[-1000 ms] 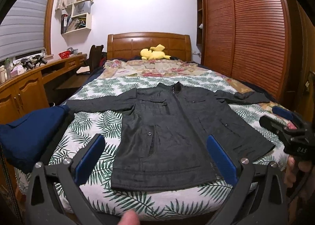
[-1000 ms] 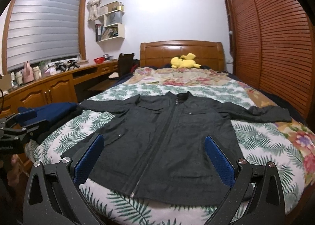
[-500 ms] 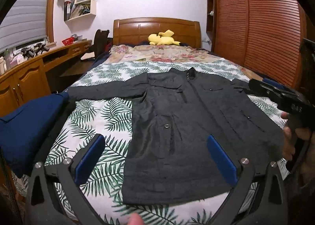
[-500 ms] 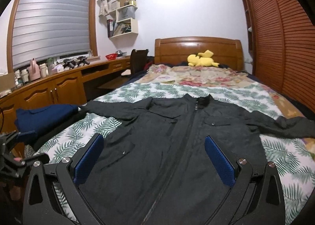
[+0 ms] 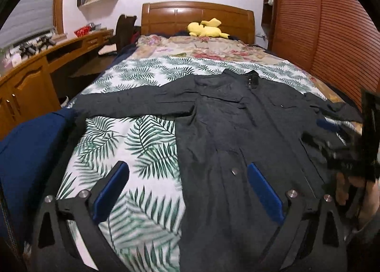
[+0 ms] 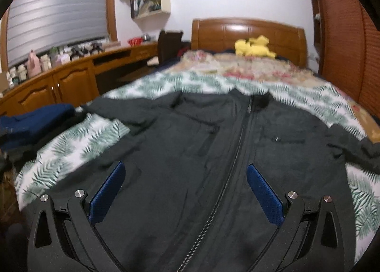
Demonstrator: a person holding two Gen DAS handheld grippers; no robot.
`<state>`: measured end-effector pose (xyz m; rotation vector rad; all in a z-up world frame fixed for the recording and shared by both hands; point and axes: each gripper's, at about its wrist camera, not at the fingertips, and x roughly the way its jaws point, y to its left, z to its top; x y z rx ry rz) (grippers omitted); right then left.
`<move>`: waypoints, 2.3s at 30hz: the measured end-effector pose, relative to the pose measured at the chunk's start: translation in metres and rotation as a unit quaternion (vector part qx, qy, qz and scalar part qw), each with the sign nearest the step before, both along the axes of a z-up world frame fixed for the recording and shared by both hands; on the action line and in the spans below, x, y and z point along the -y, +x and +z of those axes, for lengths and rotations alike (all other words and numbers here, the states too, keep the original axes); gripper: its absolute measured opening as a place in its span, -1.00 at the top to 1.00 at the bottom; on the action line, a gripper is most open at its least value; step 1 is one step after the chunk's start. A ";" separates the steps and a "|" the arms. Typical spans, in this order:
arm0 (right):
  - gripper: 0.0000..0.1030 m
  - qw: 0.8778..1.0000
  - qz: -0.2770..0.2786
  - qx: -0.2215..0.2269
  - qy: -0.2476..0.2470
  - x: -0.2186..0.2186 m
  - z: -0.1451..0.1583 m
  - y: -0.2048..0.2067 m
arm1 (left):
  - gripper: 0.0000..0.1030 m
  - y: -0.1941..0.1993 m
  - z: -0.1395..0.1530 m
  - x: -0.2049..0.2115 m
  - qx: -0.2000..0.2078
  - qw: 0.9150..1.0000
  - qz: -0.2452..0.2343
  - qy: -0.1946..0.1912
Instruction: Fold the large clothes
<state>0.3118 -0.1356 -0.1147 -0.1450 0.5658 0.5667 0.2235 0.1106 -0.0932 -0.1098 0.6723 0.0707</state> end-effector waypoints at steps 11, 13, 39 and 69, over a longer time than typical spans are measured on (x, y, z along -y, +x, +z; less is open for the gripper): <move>-1.00 0.999 0.002 -0.025 -0.033 -0.006 -0.027 0.014 | -0.77 0.110 -0.030 -0.083 -0.029 0.997 0.036 -0.066; -1.00 0.999 0.001 -0.023 -0.034 -0.007 -0.027 0.014 | -0.76 0.128 -0.037 -0.098 -0.034 0.996 0.053 -0.070; -1.00 0.999 -0.005 -0.052 -0.015 -0.001 -0.037 0.023 | -0.27 0.226 -0.115 -0.181 -0.085 0.969 0.165 -0.160; -1.00 1.000 -0.010 -0.025 -0.012 0.003 -0.023 0.013 | 1.00 0.206 0.030 -0.018 -0.019 1.000 -0.018 0.005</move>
